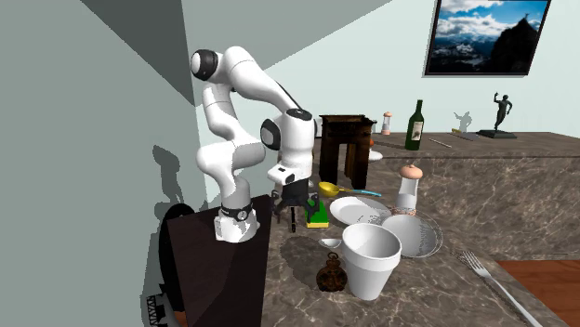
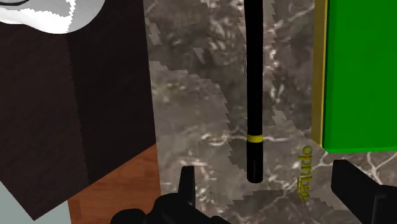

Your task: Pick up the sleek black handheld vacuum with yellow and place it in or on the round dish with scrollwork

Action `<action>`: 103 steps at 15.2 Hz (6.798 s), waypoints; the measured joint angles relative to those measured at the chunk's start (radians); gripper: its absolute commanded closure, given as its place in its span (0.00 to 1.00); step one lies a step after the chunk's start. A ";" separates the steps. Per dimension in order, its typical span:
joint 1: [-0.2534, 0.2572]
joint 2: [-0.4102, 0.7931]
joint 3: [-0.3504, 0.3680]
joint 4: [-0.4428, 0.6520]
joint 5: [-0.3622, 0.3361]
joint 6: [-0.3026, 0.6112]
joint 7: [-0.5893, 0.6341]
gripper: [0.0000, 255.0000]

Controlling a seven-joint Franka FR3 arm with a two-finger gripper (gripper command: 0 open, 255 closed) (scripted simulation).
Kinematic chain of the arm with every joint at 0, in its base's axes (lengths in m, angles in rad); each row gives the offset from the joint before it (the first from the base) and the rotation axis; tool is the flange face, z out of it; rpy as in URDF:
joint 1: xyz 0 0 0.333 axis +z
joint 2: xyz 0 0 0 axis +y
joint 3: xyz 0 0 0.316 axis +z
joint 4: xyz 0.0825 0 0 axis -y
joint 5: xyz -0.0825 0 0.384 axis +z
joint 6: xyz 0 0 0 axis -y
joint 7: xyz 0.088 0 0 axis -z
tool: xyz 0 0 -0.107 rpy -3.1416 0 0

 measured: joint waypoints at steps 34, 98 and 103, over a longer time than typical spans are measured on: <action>-0.002 -0.102 -0.032 0.077 -0.026 -0.176 0.007 1.00; 0.048 1.062 0.193 1.294 -0.441 -0.284 0.515 0.00; 0.050 1.065 0.193 1.310 -0.441 -0.298 0.514 0.00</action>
